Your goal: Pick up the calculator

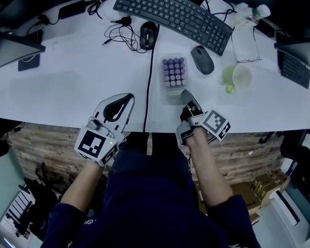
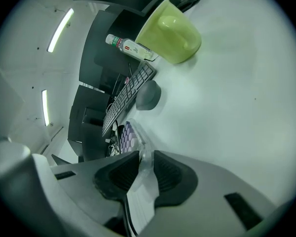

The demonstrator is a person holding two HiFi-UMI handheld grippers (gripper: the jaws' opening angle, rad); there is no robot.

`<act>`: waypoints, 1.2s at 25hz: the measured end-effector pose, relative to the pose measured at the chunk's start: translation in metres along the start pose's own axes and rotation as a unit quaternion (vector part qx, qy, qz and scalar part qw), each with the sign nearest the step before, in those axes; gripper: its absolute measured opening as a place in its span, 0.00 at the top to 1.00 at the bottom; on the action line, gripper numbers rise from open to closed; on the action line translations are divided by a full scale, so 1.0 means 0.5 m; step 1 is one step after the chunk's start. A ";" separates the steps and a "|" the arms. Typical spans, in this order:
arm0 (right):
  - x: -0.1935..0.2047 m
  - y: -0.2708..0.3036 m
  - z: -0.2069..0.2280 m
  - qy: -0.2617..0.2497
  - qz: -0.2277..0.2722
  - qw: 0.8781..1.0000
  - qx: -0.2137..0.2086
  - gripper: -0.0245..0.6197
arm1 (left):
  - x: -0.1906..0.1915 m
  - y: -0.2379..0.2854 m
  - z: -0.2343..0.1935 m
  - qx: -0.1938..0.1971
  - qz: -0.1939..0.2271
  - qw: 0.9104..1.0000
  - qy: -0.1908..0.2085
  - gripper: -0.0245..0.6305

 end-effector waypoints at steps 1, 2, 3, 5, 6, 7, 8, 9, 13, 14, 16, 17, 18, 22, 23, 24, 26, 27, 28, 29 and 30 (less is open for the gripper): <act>-0.001 -0.002 -0.002 0.000 0.004 1.000 0.001 0.82 | 0.000 -0.003 -0.001 0.000 0.000 1.000 0.000 0.91; -0.002 -0.003 -0.004 -0.001 0.008 1.000 0.001 0.82 | 0.001 -0.005 -0.002 0.000 0.000 1.000 0.000 0.91; -0.003 -0.003 -0.006 0.000 0.011 1.000 -0.002 0.83 | 0.001 -0.008 -0.002 0.000 0.001 1.000 0.000 0.91; -0.002 -0.004 -0.009 0.001 0.015 1.000 -0.009 0.83 | -0.001 -0.011 -0.002 0.000 0.003 1.000 0.001 0.91; -0.001 -0.006 -0.009 0.001 0.016 1.000 -0.008 0.83 | -0.002 -0.013 -0.001 0.001 0.004 1.000 0.001 0.91; 0.000 -0.009 -0.009 0.001 0.017 1.000 -0.006 0.83 | -0.004 -0.014 -0.001 0.002 0.005 1.000 0.002 0.91; 0.002 -0.012 -0.008 0.002 0.018 1.000 -0.004 0.83 | -0.005 -0.016 0.000 0.002 0.007 1.000 0.003 0.91; 0.003 -0.015 -0.007 0.004 0.020 1.000 -0.004 0.83 | -0.007 -0.018 0.000 0.003 0.008 1.000 0.003 0.91; 0.002 -0.029 -0.013 0.006 0.030 1.000 -0.006 0.83 | -0.014 -0.027 0.000 0.005 0.012 1.000 0.009 0.91; 0.000 -0.031 -0.017 0.007 0.033 0.999 -0.011 0.83 | -0.016 -0.029 0.000 0.005 0.013 1.000 0.009 0.91; -0.006 -0.035 -0.028 0.008 0.040 0.999 -0.022 0.83 | -0.022 -0.031 0.003 0.006 0.017 1.000 0.009 0.91; -0.009 -0.040 -0.034 0.006 0.043 0.999 -0.021 0.83 | -0.026 -0.033 0.005 0.007 0.020 1.000 0.010 0.91; -0.013 -0.044 -0.040 0.004 0.046 0.999 -0.019 0.83 | -0.031 -0.034 0.007 0.009 0.024 1.000 0.012 0.91; -0.030 -0.059 -0.075 -0.006 0.059 0.998 -0.035 0.83 | -0.057 -0.041 0.014 0.012 0.036 0.999 0.023 0.91; -0.035 -0.063 -0.085 -0.009 0.062 0.997 -0.040 0.83 | -0.065 -0.044 0.015 0.011 0.038 0.999 0.025 0.91; -0.041 -0.066 -0.097 -0.012 0.066 0.997 -0.045 0.83 | -0.075 -0.047 0.016 0.010 0.041 0.999 0.027 0.91; -0.052 -0.073 -0.123 -0.015 0.074 0.995 -0.060 0.83 | -0.092 -0.052 0.018 0.012 0.053 0.998 0.031 0.91; -0.059 -0.076 -0.136 -0.017 0.078 0.994 -0.068 0.83 | -0.100 -0.055 0.020 0.012 0.058 0.998 0.033 0.91; -0.065 -0.081 -0.148 -0.020 0.083 0.994 -0.075 0.83 | -0.108 -0.058 0.021 0.013 0.062 0.997 0.036 0.91; -0.071 -0.086 -0.159 -0.024 0.086 0.993 -0.081 0.83 | -0.117 -0.061 0.023 0.013 0.065 0.997 0.039 0.91; -0.077 -0.091 -0.170 -0.028 0.089 0.992 -0.086 0.83 | -0.125 -0.064 0.024 0.013 0.070 0.997 0.042 0.91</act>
Point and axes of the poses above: the fingertips, and each gripper's own axes: y forward along the fingers, z to its right, x out of its underside, the point moved 1 cm from there along -y, backward along the fingers, and after that the axes turned 8 degrees about -x, right-handed, at the moved point
